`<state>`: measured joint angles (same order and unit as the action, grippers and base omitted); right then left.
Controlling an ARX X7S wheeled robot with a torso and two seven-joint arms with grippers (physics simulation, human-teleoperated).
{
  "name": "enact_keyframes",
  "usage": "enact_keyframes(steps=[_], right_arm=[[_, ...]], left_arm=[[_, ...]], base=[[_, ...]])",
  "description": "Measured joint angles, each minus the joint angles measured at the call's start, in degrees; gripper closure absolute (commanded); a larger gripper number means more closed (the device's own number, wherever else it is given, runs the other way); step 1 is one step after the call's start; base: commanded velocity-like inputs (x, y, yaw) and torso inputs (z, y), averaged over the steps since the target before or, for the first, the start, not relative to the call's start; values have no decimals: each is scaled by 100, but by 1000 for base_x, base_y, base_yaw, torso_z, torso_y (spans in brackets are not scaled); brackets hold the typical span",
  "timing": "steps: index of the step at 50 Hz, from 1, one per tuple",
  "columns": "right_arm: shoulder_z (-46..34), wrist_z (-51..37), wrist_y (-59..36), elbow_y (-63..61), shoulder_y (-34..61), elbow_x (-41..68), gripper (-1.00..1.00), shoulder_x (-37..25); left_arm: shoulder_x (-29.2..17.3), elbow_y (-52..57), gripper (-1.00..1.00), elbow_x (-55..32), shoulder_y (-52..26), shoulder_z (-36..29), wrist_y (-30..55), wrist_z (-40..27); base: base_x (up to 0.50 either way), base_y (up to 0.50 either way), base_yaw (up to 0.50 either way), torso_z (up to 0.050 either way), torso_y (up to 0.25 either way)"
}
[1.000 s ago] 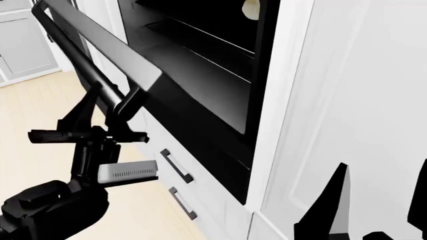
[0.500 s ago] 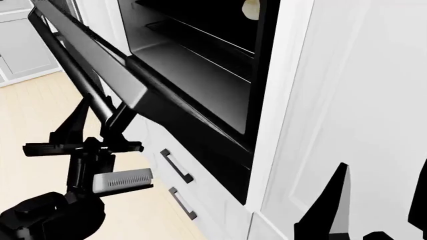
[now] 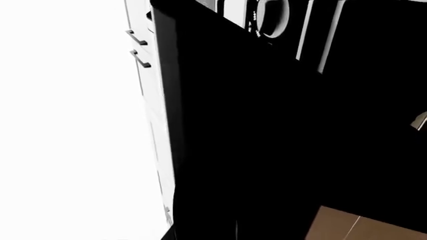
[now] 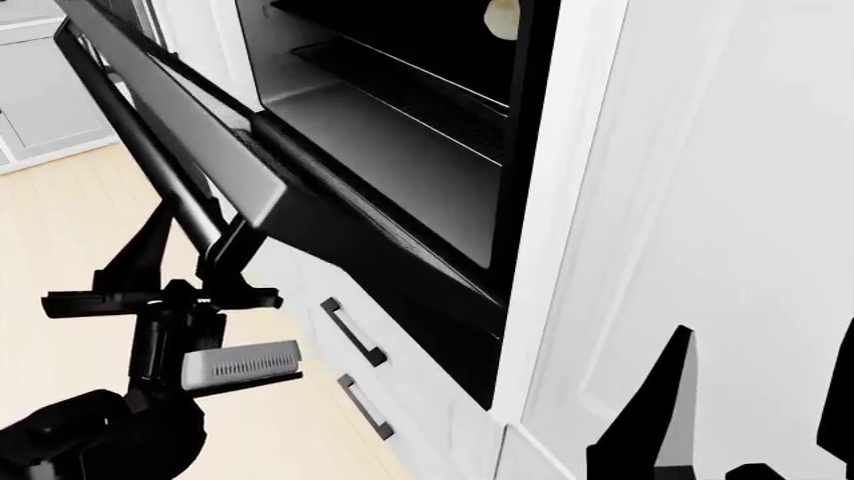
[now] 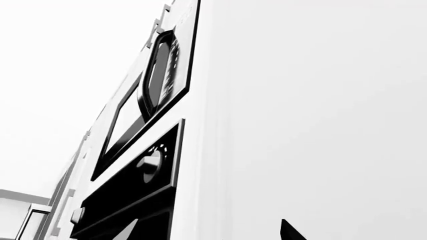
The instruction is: Open the oven door
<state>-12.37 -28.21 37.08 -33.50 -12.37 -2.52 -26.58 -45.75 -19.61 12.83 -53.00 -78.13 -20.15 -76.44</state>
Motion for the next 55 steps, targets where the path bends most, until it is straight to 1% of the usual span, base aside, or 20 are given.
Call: enact_keyframes(steps=[20,32,42,55], right_arm=[[2,-11,-8,-2,28,16,-100,-18],[-1,-19,-1,0,35,12,-100,-21],[-6,-25,10,-6,29,4,-100,-24],[-15,-37,36,-14,9,-14,-100,-31]], left_arm=[[-210,45,100,120,386,4,245,-276],[-225,-278,100,155,686,-15,99,-607],[-130,-845,100,189,931,-58,-297,-944],[251,-2262,100,197,1220,-116,-1279,-1360]], base=[[5,4,-4,-2,0],[5,5,-5,-2,0],[5,5,-5,-2,0],[4,5,-6,-1,0]])
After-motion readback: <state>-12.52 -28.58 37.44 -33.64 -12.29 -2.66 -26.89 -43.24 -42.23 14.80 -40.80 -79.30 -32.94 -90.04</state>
